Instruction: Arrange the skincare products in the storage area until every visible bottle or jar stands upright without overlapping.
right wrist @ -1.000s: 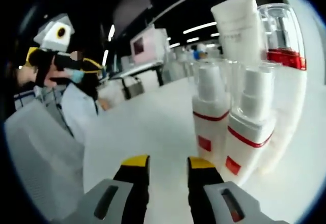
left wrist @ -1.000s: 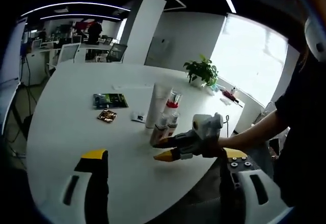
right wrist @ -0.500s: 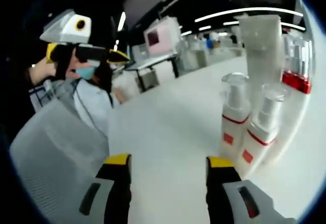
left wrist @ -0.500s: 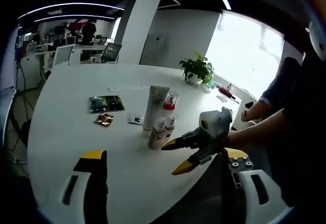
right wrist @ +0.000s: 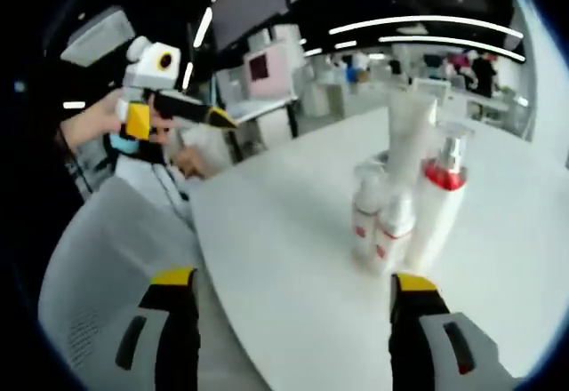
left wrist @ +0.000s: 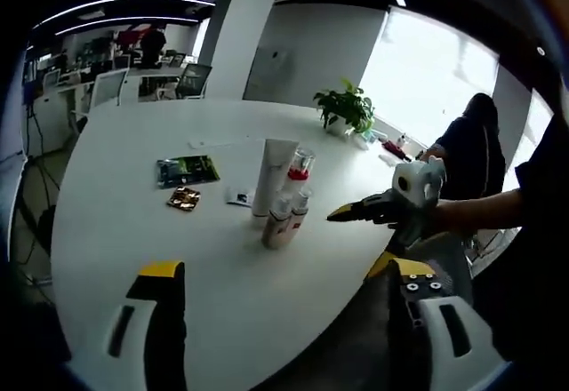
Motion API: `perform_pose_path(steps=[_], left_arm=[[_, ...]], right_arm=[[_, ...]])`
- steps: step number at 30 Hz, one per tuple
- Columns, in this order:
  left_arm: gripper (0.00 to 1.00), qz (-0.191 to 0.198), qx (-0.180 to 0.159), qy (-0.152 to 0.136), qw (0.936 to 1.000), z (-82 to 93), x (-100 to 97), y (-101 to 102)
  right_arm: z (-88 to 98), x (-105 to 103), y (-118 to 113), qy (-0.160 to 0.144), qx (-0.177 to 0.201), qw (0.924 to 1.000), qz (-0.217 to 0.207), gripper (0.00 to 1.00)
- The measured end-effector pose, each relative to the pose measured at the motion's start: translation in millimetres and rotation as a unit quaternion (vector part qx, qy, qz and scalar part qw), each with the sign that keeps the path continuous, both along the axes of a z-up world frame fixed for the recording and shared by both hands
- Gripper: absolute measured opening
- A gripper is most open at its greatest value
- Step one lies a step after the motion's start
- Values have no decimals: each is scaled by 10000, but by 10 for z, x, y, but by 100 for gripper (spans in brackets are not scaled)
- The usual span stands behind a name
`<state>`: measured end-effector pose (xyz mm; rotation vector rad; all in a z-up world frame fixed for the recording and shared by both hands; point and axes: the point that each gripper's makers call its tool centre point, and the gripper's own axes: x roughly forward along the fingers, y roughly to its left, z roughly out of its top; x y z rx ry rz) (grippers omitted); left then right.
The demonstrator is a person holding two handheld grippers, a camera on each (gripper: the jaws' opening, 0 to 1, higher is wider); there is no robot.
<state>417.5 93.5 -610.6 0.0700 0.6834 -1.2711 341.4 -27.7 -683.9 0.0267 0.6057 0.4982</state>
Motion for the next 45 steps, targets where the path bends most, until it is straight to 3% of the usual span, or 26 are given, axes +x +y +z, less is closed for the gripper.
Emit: perform_pose_path(steps=[9, 19, 27, 31, 45], left_arm=[[90, 157, -12, 30, 9999, 44, 31, 153], [90, 409, 107, 5, 9991, 10, 116, 400], [90, 574, 174, 36, 9982, -18, 148, 508], [89, 664, 155, 58, 9977, -13, 150, 551], [89, 633, 294, 68, 9975, -75, 120, 559]], right_arm=[[309, -118, -160, -202, 189, 9983, -510, 99], [594, -315, -431, -363, 101, 9949, -939, 99], [695, -535, -678, -354, -118, 9917, -1230, 99], [732, -614, -798, -411, -10, 9880, -1487, 99], [668, -770, -883, -366, 19, 9845, -1717, 99]])
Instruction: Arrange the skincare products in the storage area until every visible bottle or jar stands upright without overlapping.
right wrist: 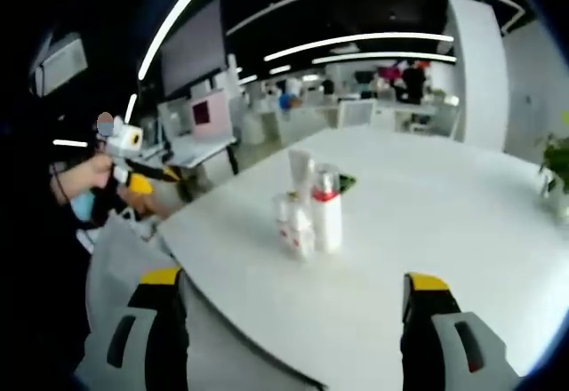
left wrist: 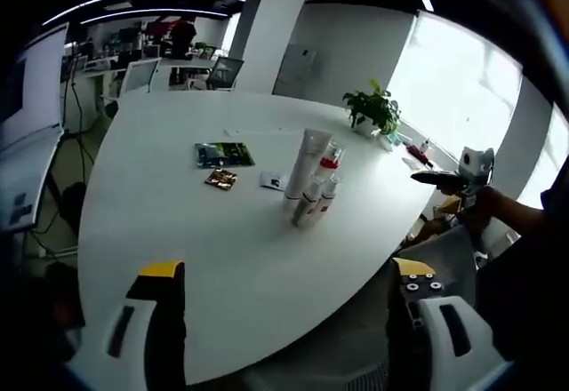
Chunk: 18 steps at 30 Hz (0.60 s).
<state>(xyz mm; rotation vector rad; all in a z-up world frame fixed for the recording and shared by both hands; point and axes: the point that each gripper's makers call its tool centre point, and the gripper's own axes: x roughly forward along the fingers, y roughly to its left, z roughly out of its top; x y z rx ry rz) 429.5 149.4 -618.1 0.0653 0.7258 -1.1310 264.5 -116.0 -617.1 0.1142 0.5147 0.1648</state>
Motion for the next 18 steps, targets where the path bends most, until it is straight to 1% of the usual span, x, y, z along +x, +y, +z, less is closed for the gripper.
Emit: perform_pose_path(steps=[8, 13, 18], left_arm=[[91, -65, 140, 30, 9999, -96, 7, 9], [93, -67, 211, -26, 9998, -71, 18, 0], [96, -82, 238, -90, 9996, -26, 49, -16]], right_arm=[[-21, -43, -56, -20, 22, 10000, -90, 99], [-22, -37, -88, -47, 45, 9999, -132, 99], [-40, 19, -81, -96, 101, 9998, -152, 99]])
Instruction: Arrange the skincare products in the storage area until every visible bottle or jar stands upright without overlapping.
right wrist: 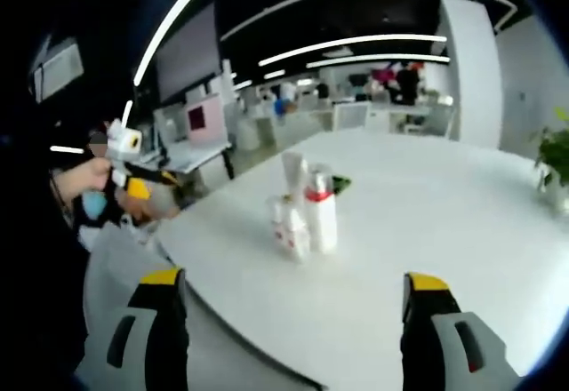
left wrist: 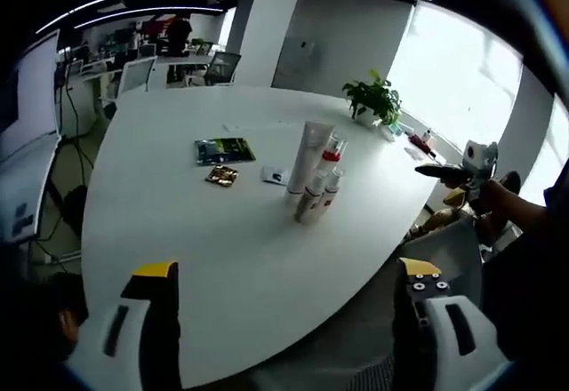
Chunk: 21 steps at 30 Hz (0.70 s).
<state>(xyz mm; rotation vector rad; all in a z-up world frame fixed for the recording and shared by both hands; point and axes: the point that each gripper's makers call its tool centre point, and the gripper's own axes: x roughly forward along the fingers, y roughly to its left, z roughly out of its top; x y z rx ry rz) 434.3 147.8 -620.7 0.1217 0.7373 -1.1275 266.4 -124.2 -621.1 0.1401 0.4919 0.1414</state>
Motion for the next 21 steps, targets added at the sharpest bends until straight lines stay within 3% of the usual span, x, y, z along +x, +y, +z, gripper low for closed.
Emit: perform_pose_path(steps=[4, 13, 21], left_arm=[[97, 13, 0, 6, 10000, 10, 11, -55], [99, -210, 179, 120, 9995, -175, 84, -302], [96, -264, 253, 38, 9993, -352, 483, -623]], right_arm=[[-69, 45, 13, 43, 56, 9999, 71, 99], [-173, 169, -5, 142, 156, 9997, 128, 99], [-224, 228, -91, 155, 257, 9995, -20, 99]])
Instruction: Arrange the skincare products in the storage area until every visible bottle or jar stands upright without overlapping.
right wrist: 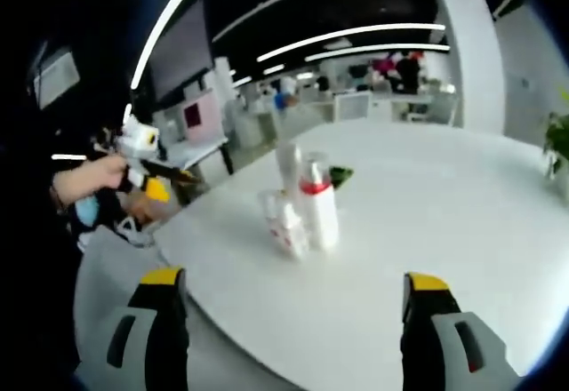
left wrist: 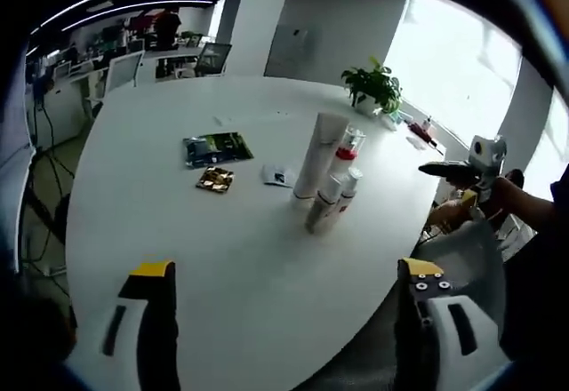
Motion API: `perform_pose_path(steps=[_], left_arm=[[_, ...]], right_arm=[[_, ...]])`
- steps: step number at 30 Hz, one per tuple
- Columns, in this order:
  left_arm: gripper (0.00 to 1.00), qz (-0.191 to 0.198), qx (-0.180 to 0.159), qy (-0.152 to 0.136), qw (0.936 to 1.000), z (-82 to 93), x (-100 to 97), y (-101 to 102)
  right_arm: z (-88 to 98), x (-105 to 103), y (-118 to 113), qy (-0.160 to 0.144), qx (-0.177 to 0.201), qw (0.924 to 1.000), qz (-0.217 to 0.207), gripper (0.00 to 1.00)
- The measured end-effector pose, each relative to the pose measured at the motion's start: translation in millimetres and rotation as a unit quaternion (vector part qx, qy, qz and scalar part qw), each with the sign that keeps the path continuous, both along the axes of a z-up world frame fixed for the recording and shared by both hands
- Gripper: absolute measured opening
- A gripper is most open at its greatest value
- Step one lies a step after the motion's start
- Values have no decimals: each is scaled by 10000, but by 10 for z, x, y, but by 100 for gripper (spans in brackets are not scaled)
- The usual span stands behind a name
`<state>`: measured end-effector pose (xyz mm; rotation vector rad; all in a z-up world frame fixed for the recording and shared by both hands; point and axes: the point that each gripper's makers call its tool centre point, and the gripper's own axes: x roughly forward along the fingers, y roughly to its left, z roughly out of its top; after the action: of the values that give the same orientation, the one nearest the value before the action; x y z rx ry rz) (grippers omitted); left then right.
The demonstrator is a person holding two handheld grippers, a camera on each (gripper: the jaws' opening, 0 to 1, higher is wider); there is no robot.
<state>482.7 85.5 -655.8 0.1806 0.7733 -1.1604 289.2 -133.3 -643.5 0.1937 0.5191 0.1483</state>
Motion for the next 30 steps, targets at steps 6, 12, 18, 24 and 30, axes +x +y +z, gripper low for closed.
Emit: perform_pose_path(steps=[6, 12, 18, 24, 30], left_arm=[[95, -28, 52, 5, 10000, -107, 258, -270], [95, -195, 261, 2, 9995, -243, 403, -451], [93, -377, 404, -65, 9985, -338, 557, -588], [89, -500, 524, -232, 9971, -405, 771, -737], [85, -496, 557, -394, 9964, -462, 1056, -950]], right_arm=[[-49, 17, -34, 18, 69, 9999, -102, 99], [-73, -17, -111, 22, 115, 9996, -267, 99], [-124, -100, -152, 96, 148, 9990, -418, 99], [-187, -157, -167, 176, 165, 9983, -536, 99], [-221, -177, -205, 209, 190, 9974, -660, 99]])
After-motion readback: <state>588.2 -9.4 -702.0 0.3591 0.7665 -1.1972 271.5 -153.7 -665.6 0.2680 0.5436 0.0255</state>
